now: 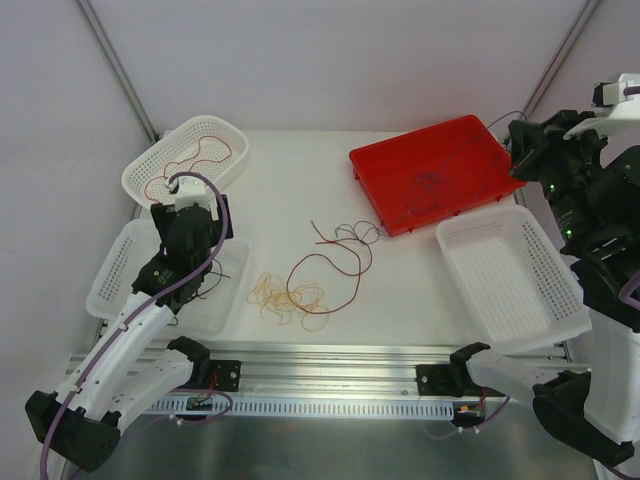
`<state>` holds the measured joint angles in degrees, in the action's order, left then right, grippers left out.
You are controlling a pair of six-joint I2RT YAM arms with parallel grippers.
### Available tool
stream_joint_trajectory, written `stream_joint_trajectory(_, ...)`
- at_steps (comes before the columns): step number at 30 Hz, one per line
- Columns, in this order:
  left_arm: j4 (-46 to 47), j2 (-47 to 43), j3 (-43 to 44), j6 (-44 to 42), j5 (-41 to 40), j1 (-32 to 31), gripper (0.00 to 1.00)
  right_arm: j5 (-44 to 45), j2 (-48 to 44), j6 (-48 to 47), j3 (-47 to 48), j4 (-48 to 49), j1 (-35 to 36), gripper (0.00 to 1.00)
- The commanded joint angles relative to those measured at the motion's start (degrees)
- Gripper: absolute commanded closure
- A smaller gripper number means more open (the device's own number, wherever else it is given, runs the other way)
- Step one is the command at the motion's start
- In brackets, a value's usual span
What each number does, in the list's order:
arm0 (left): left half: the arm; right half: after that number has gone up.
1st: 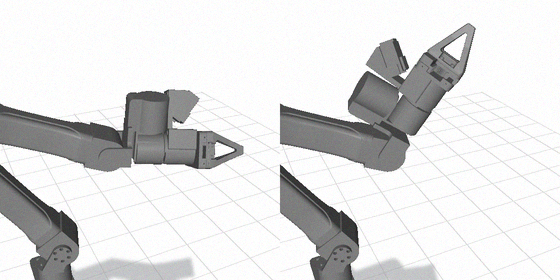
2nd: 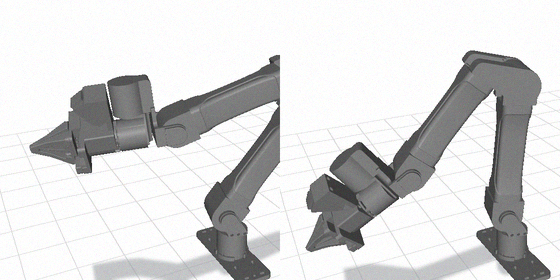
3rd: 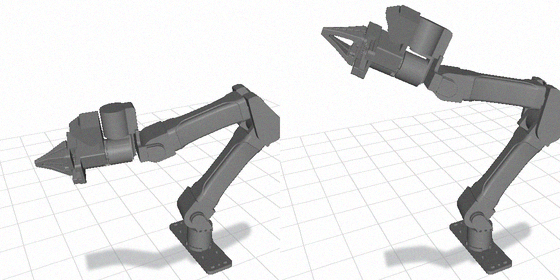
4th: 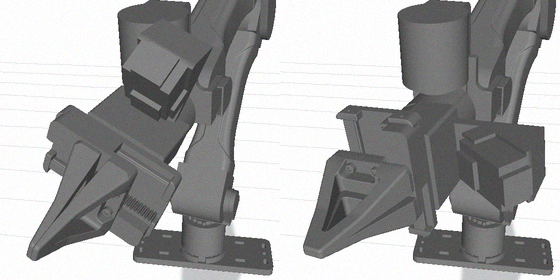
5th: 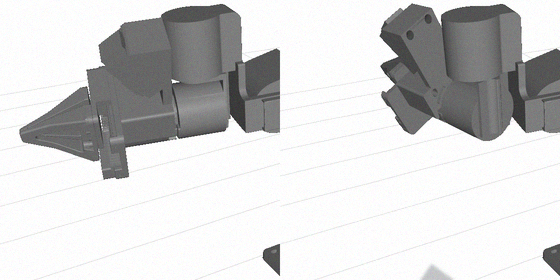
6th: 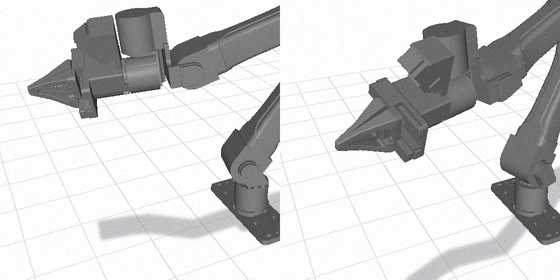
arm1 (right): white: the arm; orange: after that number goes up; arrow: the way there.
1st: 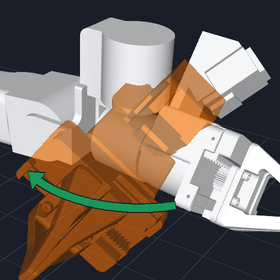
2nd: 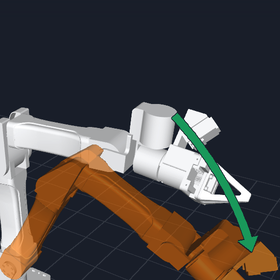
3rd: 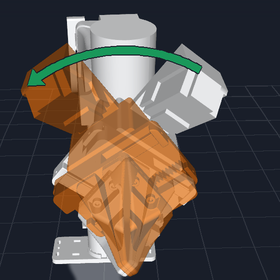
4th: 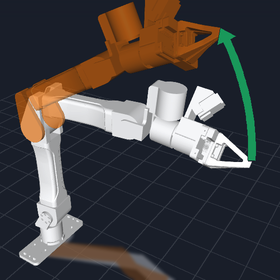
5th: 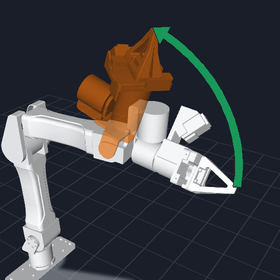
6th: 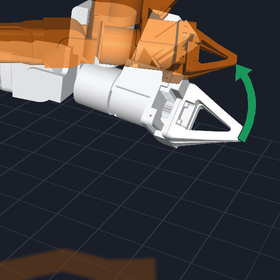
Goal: Untangle the cables
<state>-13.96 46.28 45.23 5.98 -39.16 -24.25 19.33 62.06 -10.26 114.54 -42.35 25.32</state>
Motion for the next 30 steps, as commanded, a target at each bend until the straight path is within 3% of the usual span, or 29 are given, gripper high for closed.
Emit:
stream_joint_trajectory(1,2.0,0.2,0.0,0.4,0.0,0.6,0.01,-7.2,1.5,-0.8,2.3,8.2,-0.4,0.99)
stream_joint_trajectory(4,1.9,0.4,-0.1,0.4,1.9,0.7,0.01,-11.9,2.8,0.9,4.5,9.9,-0.4,0.99)
stream_joint_trajectory(7,1.9,0.7,0.0,0.4,6.0,0.6,0.01,-9.7,2.1,0.2,1.0,15.5,-0.4,0.99)
stream_joint_trajectory(12,1.9,2.1,0.0,0.7,12.5,0.6,0.01,-6.0,5.3,-3.2,0.6,16.5,-1.1,0.99)
stream_joint_trajectory(17,1.8,2.4,0.0,0.6,12.9,0.6,0.01,-6.2,9.7,-2.7,-2.0,18.9,-6.7,0.99)
stream_joint_trajectory(24,1.8,2.5,0.0,0.4,12.8,0.6,0.01,-13.1,16.9,3.4,-4.5,22.9,-13.5,0.99)
stream_joint_trajectory(30,1.9,3.0,0.0,0.4,12.9,0.6,0.01,-16.3,27.0,6.7,-4.8,25.0,-17.5,0.98)
